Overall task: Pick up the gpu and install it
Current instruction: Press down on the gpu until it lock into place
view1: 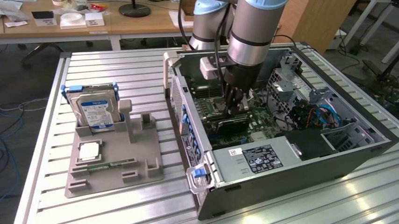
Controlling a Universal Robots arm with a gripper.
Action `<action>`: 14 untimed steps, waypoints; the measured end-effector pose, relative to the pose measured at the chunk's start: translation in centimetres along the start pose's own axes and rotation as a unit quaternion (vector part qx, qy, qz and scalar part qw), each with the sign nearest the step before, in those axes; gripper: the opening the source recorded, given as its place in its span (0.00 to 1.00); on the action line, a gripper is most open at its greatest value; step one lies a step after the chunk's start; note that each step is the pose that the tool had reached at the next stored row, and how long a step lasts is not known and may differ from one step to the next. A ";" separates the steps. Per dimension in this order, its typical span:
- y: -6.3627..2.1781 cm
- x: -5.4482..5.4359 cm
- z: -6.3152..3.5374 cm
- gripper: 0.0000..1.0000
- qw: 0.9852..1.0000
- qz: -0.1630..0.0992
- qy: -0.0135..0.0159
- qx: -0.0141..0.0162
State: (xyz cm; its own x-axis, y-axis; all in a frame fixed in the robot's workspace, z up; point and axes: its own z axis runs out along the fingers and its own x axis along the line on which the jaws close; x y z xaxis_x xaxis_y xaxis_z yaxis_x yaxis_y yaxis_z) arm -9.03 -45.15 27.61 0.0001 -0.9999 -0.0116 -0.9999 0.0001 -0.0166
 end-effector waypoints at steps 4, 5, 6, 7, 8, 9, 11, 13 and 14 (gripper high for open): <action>-0.02 0.0 -1.23 0.10 1.000 0.000 0.000 0.000; -0.03 0.0 -1.53 0.10 1.000 0.000 0.000 0.000; -0.03 0.0 -1.84 0.10 1.000 0.000 0.000 0.000; -0.04 0.0 -2.14 0.10 1.000 0.000 0.000 0.000; -0.04 0.0 -2.41 0.10 1.000 0.000 0.000 0.000; -0.05 0.0 -2.67 0.10 1.000 0.000 0.000 0.000; -0.06 -0.1 -3.17 0.10 1.000 0.000 0.000 0.000; -0.06 -0.1 -3.63 0.10 1.000 0.000 0.000 0.000; -0.07 -0.1 -3.85 0.10 1.000 0.000 0.000 0.000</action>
State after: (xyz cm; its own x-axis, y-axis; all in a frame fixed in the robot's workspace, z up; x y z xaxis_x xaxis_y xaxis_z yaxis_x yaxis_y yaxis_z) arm -9.02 -45.14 31.46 0.0001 -0.9999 -0.0114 -0.9999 0.0001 -0.0165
